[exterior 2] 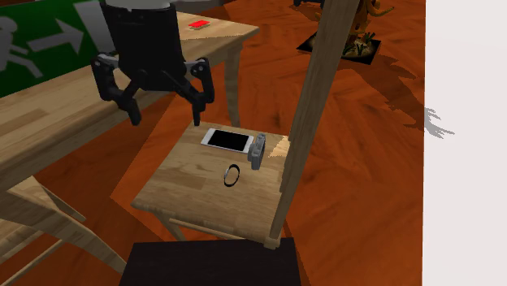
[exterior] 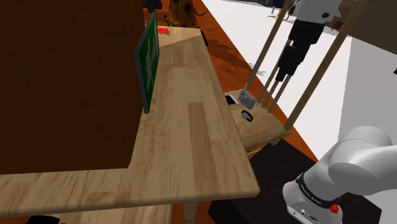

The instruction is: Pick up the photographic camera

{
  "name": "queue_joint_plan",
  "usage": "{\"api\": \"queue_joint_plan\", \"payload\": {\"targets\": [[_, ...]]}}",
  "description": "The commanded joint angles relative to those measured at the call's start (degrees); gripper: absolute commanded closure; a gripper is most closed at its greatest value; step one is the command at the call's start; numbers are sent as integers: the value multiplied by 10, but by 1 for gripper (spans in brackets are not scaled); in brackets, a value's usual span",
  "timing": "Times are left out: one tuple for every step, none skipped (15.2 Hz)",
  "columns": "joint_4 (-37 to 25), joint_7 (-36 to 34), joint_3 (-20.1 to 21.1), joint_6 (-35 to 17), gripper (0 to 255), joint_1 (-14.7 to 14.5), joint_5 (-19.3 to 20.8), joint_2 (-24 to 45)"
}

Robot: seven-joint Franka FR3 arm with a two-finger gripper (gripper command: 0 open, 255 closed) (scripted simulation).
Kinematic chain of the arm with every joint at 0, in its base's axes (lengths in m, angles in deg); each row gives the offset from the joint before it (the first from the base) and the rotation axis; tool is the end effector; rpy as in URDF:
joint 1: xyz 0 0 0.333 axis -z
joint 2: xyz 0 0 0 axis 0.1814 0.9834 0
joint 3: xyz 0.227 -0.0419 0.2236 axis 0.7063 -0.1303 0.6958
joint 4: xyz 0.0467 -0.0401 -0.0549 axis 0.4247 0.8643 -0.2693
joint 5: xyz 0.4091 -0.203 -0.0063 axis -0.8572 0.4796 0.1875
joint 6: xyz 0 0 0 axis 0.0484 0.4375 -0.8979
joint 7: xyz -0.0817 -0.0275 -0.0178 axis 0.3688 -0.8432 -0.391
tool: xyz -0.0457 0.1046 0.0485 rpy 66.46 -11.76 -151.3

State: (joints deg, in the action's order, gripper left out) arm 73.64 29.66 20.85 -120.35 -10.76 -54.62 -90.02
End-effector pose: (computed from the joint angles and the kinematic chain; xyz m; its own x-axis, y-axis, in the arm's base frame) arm 0.3588 0.0032 0.5974 0.9952 0.0738 -0.0644 0.0674 -0.9930 -0.0966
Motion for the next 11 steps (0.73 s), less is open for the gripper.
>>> {"api": "queue_joint_plan", "payload": {"targets": [[0,0,0,0,0,0,0,0],[12,1,-2,-20,0,4,4,6],[23,2,-5,-40,0,7,8,13],[33,3,-7,-60,0,11,12,20],[43,3,-10,-80,0,14,16,28],[51,4,-12,-100,0,18,20,38],[60,4,-15,-121,0,22,23,47],[67,5,-17,-141,0,25,27,58],[74,5,-20,-162,0,29,31,69],[80,5,-23,-182,0,33,34,81],[85,5,-26,-202,0,36,37,94]]}}
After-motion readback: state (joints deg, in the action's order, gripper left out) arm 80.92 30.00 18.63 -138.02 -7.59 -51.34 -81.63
